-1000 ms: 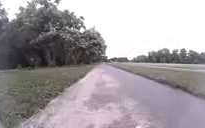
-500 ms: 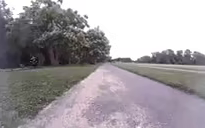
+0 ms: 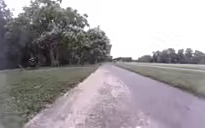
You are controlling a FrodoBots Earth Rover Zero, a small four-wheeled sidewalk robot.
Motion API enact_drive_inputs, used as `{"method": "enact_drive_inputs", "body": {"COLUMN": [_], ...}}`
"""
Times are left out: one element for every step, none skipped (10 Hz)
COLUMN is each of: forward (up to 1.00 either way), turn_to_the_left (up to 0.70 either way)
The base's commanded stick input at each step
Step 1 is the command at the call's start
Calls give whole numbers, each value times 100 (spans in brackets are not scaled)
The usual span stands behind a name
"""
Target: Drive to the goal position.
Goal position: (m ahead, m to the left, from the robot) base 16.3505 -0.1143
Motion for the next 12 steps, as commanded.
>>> {"method": "enact_drive_inputs", "body": {"forward": [70,70,70,70,70,70,70,70,70,70,70,70], "turn_to_the_left": [-1,-1,-1,-1,-1,-1,-1,-1,-1,-1,-1,-1]}}
